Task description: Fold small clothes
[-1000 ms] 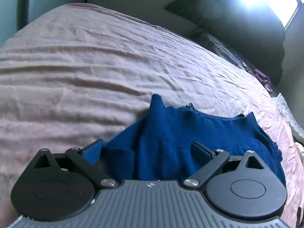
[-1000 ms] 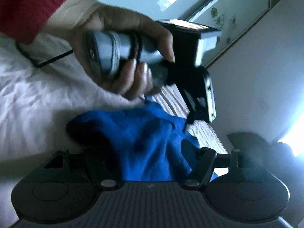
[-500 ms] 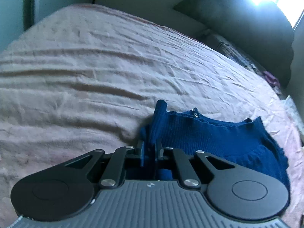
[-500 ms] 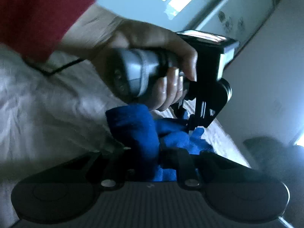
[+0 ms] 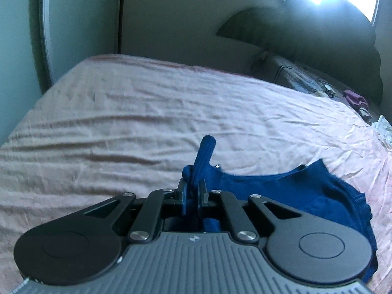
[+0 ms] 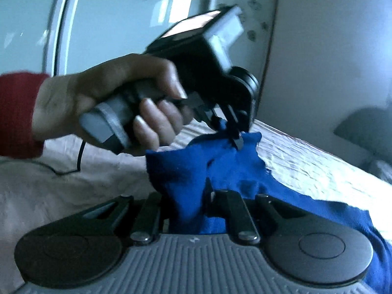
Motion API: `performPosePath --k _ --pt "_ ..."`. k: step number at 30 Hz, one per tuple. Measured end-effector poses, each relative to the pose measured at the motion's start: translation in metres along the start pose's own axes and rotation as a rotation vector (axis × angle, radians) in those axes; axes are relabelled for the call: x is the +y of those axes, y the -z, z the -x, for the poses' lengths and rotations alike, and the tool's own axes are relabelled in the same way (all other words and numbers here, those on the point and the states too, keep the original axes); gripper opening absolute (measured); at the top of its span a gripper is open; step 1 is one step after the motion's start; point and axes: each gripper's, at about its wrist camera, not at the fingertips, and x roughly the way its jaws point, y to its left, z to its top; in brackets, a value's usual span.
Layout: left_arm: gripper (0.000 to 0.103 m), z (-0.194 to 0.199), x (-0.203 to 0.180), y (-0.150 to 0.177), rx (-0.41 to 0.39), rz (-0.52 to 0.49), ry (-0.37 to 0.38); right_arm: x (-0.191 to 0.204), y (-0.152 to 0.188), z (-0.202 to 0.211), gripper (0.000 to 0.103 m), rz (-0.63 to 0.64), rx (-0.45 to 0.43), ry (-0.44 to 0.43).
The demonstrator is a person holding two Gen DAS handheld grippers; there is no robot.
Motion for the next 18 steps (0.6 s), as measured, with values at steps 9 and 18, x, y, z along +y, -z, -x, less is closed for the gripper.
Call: performPosePath --k 9,18 --pt "0.007 0.022 -0.06 -0.009 -0.076 -0.084 -0.025 -0.034 0.005 0.033 0.012 -0.154 -0.047 0.019" --pt "0.007 0.025 -0.118 -0.011 -0.097 -0.148 0.02 -0.065 0.02 0.07 0.012 -0.203 -0.072 0.113"
